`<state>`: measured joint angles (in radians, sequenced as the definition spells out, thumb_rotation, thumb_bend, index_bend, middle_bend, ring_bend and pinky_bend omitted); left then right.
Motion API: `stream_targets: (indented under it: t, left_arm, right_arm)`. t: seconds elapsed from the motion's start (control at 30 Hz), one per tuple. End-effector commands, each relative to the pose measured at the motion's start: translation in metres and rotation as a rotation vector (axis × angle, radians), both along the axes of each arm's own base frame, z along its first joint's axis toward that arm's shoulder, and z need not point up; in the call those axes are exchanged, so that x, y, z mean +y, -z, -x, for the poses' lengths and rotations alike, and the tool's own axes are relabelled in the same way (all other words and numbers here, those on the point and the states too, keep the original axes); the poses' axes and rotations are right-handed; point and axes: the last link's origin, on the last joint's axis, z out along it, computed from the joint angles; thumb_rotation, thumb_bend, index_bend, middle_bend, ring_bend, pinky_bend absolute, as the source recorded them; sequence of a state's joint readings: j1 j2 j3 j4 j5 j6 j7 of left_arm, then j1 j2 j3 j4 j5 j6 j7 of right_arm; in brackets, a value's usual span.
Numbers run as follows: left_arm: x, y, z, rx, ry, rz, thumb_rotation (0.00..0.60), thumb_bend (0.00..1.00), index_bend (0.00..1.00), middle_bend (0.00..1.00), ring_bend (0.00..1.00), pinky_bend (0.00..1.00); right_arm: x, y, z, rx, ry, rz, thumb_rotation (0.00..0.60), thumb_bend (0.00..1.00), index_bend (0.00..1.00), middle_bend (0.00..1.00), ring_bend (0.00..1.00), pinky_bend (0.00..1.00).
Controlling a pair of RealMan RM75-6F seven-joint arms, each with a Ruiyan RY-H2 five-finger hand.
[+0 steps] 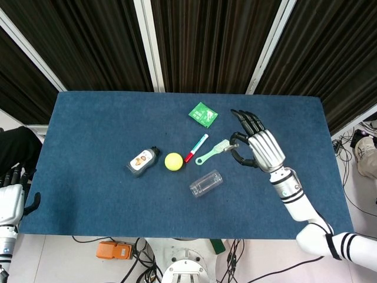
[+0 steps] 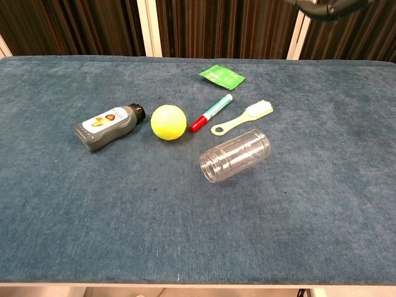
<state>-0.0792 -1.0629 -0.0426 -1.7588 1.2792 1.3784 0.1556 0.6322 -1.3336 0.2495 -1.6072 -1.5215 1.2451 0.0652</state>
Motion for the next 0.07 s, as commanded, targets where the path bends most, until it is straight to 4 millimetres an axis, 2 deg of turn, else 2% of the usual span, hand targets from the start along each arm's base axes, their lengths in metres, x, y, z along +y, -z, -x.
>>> stream_targets:
  t: [0.03,0.07]
  left_arm:
    - [-0.0001,-0.0001,-0.0001,0.0,0.0,-0.001,0.6,0.42,0.19,0.03,0.06,0.12]
    - [-0.0002,-0.0003,-0.0001,-0.001,0.001,-0.002,0.6,0.42,0.19,0.03,0.06,0.12]
  right_arm:
    - [-0.0002,-0.0057,-0.0078,0.001,-0.018,0.015,0.6,0.67,0.73,0.07,0.1,0.13]
    - [-0.0002,-0.0069,-0.0095,0.003,-0.02,0.018,0.6,0.67,0.73,0.07,0.1,0.13]
